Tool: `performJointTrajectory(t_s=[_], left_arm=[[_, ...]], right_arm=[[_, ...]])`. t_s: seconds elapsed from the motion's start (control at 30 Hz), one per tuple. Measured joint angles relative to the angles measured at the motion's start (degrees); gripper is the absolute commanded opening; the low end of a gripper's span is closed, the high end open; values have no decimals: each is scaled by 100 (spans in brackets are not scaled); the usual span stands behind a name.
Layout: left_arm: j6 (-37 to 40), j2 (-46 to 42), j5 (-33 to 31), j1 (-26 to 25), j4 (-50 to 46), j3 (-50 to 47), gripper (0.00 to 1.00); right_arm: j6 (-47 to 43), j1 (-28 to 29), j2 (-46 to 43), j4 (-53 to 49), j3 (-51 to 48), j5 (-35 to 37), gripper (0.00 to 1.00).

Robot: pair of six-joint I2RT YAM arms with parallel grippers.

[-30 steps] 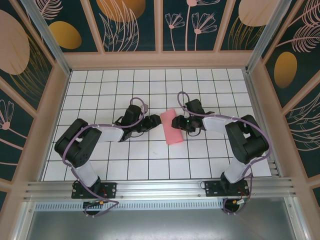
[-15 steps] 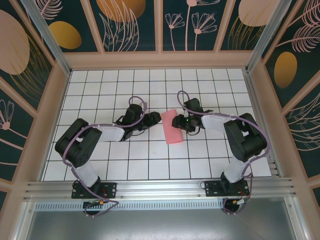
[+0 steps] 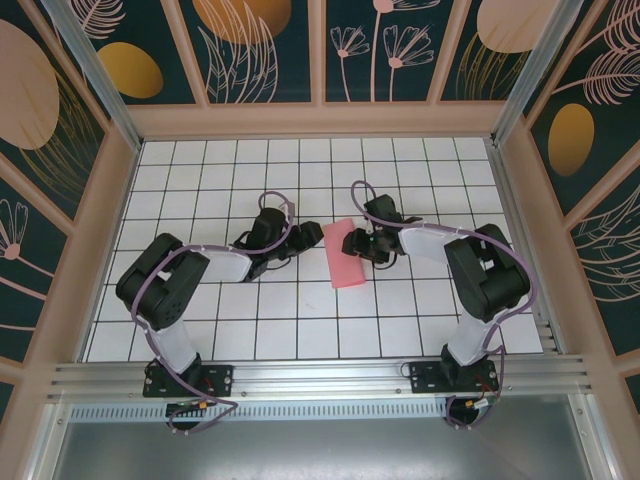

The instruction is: Fold a paper plane with a square sheet of paper (pick it up from the middle)

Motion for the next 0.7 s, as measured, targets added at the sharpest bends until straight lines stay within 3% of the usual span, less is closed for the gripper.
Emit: performJointTrajectory(t_s=[0.7], left_arm=[[-7, 511, 385, -59, 11, 341, 48]], right_arm=[[-299, 101, 201, -490, 330, 223, 55]])
